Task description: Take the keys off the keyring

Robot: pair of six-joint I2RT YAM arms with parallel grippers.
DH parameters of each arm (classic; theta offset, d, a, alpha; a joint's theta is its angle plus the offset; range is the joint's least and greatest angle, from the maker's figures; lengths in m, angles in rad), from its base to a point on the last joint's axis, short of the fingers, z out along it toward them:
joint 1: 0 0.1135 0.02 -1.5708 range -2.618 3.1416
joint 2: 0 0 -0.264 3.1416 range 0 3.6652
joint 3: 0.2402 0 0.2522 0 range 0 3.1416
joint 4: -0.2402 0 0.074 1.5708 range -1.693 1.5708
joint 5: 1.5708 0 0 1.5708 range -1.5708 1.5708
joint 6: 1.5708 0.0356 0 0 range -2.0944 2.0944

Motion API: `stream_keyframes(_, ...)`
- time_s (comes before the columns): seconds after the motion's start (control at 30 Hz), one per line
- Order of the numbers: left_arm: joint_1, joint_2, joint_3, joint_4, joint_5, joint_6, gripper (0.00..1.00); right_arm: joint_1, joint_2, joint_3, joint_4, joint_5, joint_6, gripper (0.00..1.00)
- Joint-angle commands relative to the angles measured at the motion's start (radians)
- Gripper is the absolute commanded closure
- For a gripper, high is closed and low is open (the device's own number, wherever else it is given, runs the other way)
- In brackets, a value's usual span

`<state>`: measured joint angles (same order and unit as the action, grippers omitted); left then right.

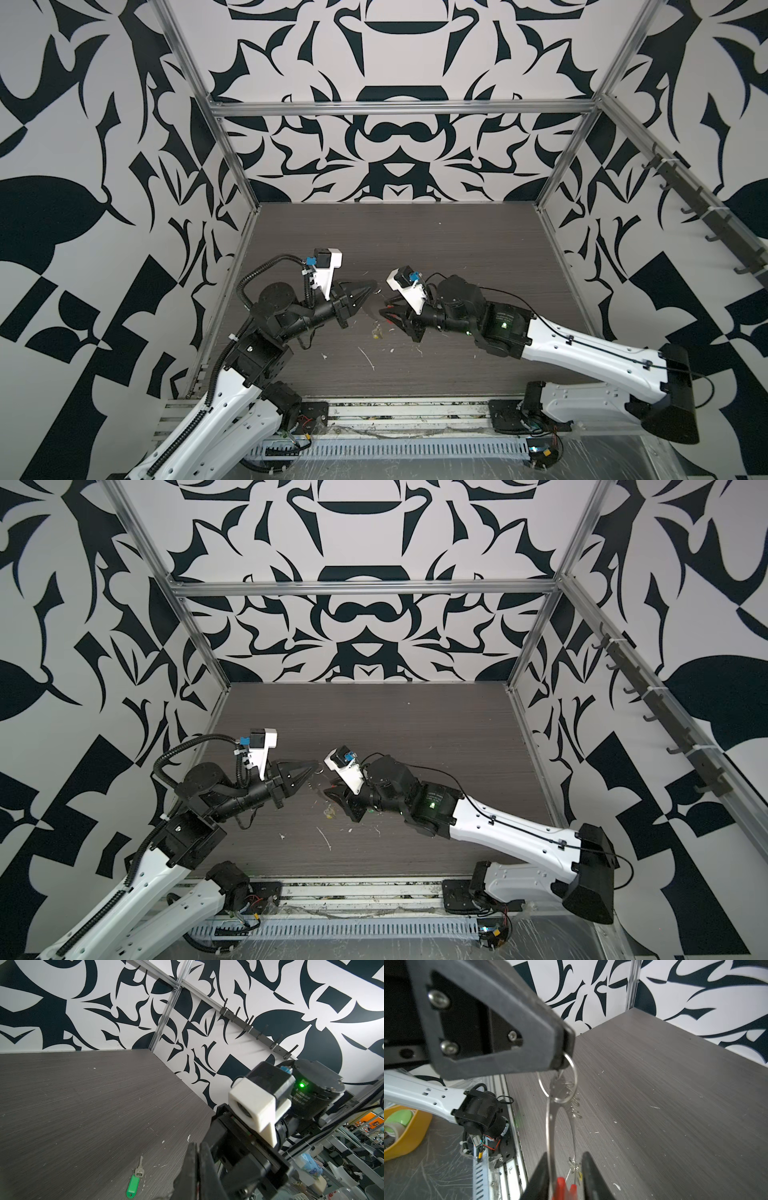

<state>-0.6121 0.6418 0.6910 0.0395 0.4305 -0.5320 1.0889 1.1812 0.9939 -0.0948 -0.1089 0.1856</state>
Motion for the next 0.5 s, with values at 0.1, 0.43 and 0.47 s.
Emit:
stream_keyframes(0.1,-0.002,-0.014,0.052,-0.002,0.025,-0.007,0.96,-0.061,-0.041,0.036,-0.002,-0.026,0.004,1.0)
stream_keyframes(0.43,-0.002,-0.061,0.062,-0.151,0.082,0.114,0.28,-0.386,-0.075,0.082,-0.076,-0.581,0.072,1.0)
stream_keyframes(0.47,-0.002,-0.053,0.066,-0.162,0.088,0.115,0.28,-0.404,-0.074,0.091,-0.084,-0.624,0.071,1.0)
